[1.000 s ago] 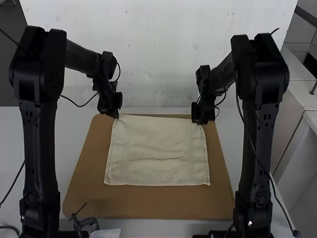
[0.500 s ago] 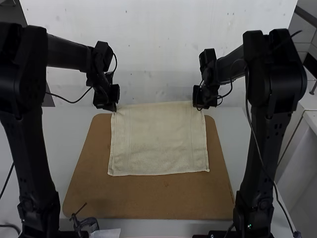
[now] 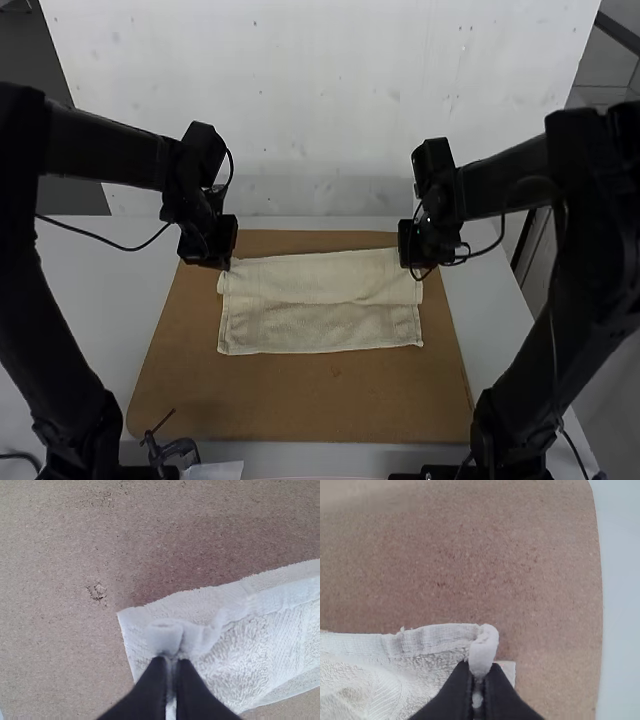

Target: Fold the towel.

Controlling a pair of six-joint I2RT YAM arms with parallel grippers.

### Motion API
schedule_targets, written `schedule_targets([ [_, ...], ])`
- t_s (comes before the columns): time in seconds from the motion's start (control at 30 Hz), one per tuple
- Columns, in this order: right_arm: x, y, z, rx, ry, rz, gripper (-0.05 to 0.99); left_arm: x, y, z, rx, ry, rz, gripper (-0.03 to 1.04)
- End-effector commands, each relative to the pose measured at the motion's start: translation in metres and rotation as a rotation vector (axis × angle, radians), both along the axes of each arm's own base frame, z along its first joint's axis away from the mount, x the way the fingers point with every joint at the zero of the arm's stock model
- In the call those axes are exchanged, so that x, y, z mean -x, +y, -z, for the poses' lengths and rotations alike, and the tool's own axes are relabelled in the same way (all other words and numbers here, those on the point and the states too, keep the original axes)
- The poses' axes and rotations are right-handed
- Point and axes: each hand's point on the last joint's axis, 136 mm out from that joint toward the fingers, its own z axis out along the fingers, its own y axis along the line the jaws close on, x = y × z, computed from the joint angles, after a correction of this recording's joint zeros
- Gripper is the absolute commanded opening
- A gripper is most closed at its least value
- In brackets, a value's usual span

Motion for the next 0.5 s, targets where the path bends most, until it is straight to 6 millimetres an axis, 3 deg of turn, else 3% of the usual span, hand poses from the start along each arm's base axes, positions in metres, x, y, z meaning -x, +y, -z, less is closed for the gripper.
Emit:
schedule_targets([
  [0.0,0.012,-0.001,-0.012,0.006,-0.052,-0.055,0.01,0.009,0.001,-0.012,-0.002,-0.048,0.02,0.02],
  [0.47,0.055,-0.005,0.0,-0.001,-0.034,-0.09,0.01,0.057,0.002,0.01,-0.018,0.005,0.072,0.02],
])
